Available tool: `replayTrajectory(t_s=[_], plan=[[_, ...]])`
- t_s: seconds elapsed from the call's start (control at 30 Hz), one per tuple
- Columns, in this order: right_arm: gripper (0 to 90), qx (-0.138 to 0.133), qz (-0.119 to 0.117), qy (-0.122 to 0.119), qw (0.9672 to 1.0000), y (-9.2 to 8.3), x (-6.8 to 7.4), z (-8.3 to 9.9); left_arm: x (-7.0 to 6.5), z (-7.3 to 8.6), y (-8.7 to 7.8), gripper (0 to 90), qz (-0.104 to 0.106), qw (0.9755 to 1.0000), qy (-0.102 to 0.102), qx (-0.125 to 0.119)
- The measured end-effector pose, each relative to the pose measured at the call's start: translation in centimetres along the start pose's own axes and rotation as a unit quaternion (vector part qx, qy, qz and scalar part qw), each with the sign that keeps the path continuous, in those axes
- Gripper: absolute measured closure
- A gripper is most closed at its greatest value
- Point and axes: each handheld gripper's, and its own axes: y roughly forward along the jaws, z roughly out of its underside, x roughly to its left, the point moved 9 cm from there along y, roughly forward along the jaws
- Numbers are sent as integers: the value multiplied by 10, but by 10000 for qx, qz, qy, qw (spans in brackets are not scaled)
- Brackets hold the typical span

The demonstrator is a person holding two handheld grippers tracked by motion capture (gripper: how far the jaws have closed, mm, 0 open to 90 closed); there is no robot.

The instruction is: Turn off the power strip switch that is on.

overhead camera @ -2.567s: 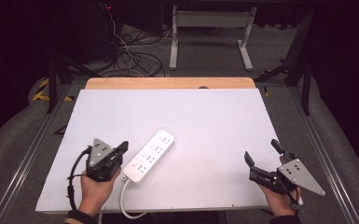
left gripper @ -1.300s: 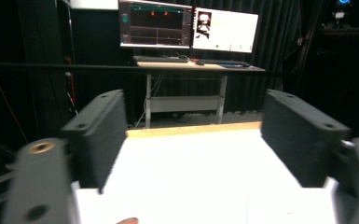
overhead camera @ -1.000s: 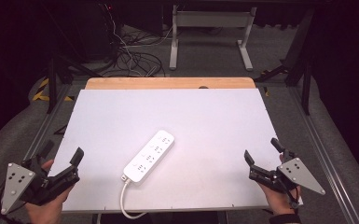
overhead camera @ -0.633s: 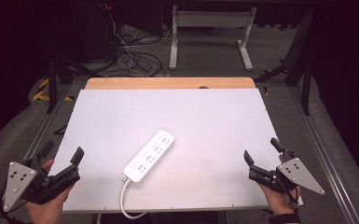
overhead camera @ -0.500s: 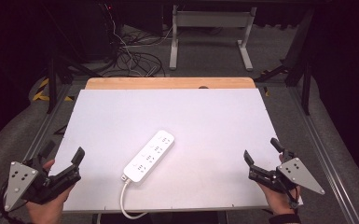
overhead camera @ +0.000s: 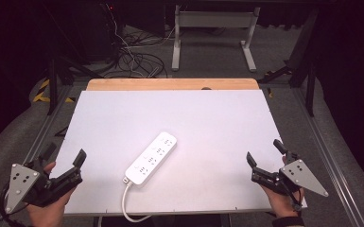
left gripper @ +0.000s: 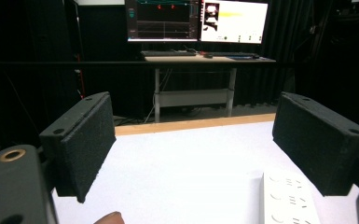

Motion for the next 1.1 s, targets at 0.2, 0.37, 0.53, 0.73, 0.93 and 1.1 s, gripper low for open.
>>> replayTrajectory(t_s=[0.2,0.37,0.53,0.73,0.93,1.1], plan=[[96,7,-14,-3,10000,1,1,0,0,1,1,135,18,10000,1,35],[96,-9,-9,19,10000,0,1,0,-2,1,1,136,25,10000,34,45],[96,39,-16,-2,10000,0,1,1,-3,3,1,136,59,9999,11,86],[96,45,-7,-21,10000,-2,1,2,-4,3,3,137,86,9999,-1,82],[96,39,33,-6,10000,-4,-1,2,-6,3,5,137,106,9999,-3,80],[96,47,30,-2,10000,-4,-1,2,-6,4,4,137,102,9999,8,98]])
